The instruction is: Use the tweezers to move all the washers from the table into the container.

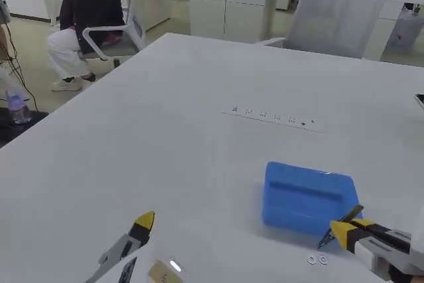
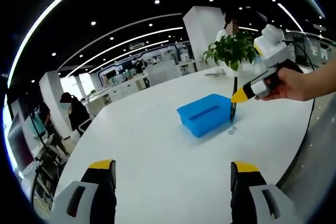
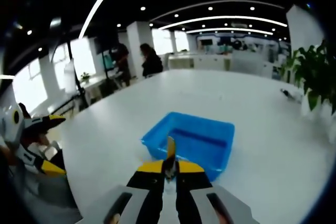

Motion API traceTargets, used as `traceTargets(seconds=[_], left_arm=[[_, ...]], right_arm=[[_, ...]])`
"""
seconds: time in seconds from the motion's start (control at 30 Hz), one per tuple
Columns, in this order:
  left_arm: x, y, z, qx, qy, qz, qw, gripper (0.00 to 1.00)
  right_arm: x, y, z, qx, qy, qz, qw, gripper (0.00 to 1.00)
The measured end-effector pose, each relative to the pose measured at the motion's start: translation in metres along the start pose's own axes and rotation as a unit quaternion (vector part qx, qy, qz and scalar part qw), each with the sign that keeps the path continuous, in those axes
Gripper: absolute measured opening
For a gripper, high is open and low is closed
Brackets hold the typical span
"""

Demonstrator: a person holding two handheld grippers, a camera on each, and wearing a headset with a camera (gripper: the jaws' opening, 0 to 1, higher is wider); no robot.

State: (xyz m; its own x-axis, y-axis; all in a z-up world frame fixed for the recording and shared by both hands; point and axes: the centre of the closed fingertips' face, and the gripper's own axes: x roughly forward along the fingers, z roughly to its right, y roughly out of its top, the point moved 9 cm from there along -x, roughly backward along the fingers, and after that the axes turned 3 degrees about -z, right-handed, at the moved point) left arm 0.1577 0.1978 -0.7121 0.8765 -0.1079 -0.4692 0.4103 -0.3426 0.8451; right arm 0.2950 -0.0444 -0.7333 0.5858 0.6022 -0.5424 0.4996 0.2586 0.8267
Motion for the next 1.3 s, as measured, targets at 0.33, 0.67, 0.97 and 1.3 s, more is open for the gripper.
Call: traceTargets(seconds=[0.33,0.67,0.97,1.3], left_arm=[[-0.001,0.001,-0.003,-0.017,0.006,0.001,0.9998,0.93],[-0.001,-0.001,-0.002,-0.016,0.001,-0.009,0.9998,0.92],[0.000,-0.002,-0.003,-0.014,0.005,-0.015,0.9998,0.91],[0.001,-0.003,-0.001,-0.007,0.000,-0.020,0.9998,0.91]], right_arm=[[0.017,-0.012,0.004,0.000,-0.004,-0.020,0.9998,0.04],[0.019,-0.013,-0.003,-0.030,-0.010,-0.017,0.9994,0.04],[0.017,-0.014,-0.006,-0.039,-0.028,-0.008,0.9988,0.03],[0.014,-0.008,-0.009,-0.009,-0.007,-0.017,0.9998,0.03]])
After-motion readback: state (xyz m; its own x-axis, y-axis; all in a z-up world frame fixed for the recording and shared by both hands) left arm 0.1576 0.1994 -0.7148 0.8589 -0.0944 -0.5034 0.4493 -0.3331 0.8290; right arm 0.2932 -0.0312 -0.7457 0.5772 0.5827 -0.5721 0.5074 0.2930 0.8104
